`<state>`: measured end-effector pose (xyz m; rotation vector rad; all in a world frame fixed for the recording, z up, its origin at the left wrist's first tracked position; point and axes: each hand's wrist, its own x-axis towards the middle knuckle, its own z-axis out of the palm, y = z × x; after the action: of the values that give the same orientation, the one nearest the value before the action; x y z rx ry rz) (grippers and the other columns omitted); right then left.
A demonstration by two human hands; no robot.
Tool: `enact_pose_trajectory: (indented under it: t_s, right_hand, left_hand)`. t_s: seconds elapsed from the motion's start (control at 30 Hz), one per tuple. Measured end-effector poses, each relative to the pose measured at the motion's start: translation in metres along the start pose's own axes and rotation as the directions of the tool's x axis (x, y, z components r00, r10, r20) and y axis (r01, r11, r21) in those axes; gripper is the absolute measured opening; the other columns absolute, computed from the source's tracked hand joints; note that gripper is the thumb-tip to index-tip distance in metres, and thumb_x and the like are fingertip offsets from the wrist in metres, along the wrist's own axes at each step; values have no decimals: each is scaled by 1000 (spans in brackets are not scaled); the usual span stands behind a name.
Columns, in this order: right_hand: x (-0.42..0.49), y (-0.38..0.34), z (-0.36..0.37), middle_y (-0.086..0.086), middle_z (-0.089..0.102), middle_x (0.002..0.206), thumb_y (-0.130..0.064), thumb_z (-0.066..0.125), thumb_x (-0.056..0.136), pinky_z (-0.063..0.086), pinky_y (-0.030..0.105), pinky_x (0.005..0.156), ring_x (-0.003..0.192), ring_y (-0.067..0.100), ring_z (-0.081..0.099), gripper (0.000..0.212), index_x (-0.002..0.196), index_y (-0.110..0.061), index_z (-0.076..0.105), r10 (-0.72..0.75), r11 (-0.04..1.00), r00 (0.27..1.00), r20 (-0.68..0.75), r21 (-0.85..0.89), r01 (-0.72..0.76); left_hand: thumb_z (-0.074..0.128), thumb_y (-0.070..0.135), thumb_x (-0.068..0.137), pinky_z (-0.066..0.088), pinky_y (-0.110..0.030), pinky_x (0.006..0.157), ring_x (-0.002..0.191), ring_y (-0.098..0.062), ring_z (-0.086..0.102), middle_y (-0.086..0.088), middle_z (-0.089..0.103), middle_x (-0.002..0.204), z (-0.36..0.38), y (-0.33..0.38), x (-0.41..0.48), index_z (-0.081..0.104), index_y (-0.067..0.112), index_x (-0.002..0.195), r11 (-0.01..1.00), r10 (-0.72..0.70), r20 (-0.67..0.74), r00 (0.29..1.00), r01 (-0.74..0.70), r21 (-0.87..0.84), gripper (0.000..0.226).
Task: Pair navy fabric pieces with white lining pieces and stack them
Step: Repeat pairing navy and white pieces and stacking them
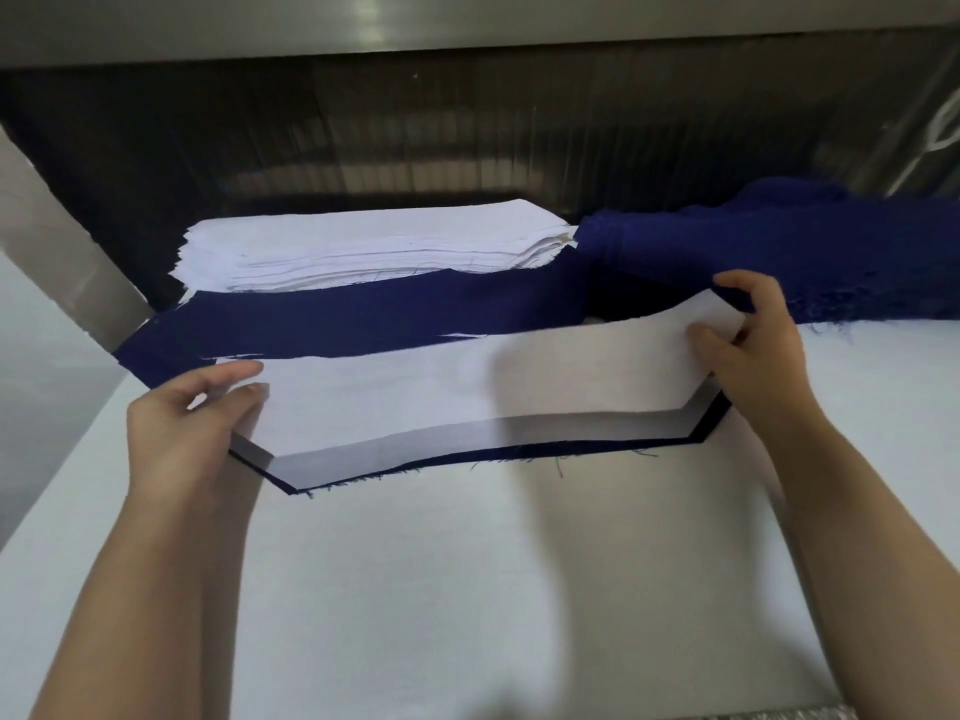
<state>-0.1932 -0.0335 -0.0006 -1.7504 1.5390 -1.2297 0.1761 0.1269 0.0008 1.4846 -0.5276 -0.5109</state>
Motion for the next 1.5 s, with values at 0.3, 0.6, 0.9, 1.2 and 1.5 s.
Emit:
enact_pose_trajectory:
  t_s: [0.3,0.6,0.9,1.2,1.5]
  right_hand:
    - [-1,2,-4,0,50,61,-9,57,85,40,24,49,50,18,45,46,120,-38,52,-64,984,983,173,-153,91]
    - [-1,2,-5,-5,58,67,-8,58,88,35,3,54,59,11,49,26,84,-31,69,-99,959,949,301,-227,172]
    - [0,-1,-5,-12,45,53,-6,55,88,33,5,47,48,9,44,23,86,-23,70,-110,962,976,186,-225,151]
    - [1,-1,-5,-11,53,56,-7,56,86,33,9,50,52,10,44,21,81,-22,70,-26,956,974,223,-278,89]
    - [0,0,-6,-22,54,65,-8,60,85,34,20,68,64,1,49,18,86,-20,74,24,946,970,241,-318,56]
  left_hand:
    - [64,-5,83,36,4,53,61,18,54,8,62,83,1,6,-6,70,10,94,895,139,97,985,-167,414,19]
    - [64,-3,83,36,-25,86,99,-17,55,-3,66,105,-4,8,-1,70,17,88,797,133,154,979,-198,571,22]
    - [68,0,82,34,-24,86,98,-13,54,6,65,97,-6,5,3,67,28,81,760,152,229,962,-261,594,28]
    - [70,1,82,34,-23,86,97,-11,54,15,64,91,-8,3,4,67,31,79,756,138,262,955,-273,595,30]
    - [71,3,81,35,-26,89,100,-12,54,6,66,97,-9,2,5,69,25,85,737,129,273,953,-276,617,23]
